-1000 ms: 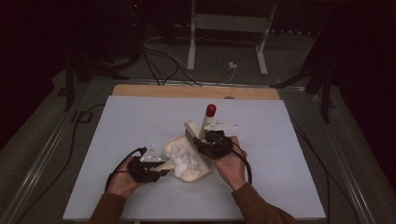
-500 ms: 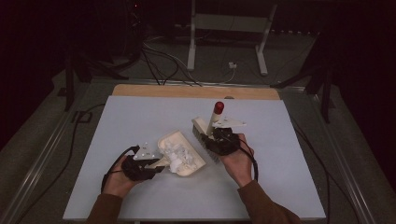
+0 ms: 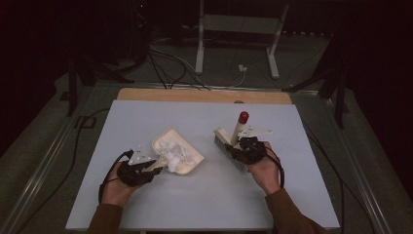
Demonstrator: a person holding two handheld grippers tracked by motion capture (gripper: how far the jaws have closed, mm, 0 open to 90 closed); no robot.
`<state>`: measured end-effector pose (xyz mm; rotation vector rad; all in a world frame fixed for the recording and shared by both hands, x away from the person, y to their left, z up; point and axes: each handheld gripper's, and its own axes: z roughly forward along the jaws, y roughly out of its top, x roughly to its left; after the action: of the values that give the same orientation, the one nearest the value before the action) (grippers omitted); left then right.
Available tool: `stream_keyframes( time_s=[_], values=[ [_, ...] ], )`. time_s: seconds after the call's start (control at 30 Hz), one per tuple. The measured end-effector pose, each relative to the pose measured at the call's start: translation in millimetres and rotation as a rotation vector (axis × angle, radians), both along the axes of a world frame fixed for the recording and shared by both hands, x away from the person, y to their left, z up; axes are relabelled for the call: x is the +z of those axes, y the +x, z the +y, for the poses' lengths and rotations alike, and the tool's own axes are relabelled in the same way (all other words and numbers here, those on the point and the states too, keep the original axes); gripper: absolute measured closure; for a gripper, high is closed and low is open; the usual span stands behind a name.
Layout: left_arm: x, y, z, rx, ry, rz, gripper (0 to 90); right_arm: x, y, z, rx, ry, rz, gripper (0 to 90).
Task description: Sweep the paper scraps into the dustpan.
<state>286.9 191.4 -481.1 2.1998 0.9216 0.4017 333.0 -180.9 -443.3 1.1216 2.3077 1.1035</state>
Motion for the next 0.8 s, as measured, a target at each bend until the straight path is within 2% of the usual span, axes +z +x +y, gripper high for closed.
stream_keyframes(
  time_s=[0.3, 0.63, 0.8],
  values=[
    [1.7, 1.2, 9.5, 0.104, -0.013, -0.033, 66.5, -5.7, 0.1, -13.5, 0.055, -0.022, 0.012, 67.2],
    [0.1, 0.7, 22.6, 0.229, -0.031, -0.06, 66.5, -18.0, 3.1, -12.3, 0.102, -0.077, 0.032, 67.1],
    [-0.1, -0.3, 25.8, 0.274, -0.034, -0.074, 66.5, -20.1, 4.6, -14.1, 0.11, -0.068, 0.039, 67.0]
  ],
)
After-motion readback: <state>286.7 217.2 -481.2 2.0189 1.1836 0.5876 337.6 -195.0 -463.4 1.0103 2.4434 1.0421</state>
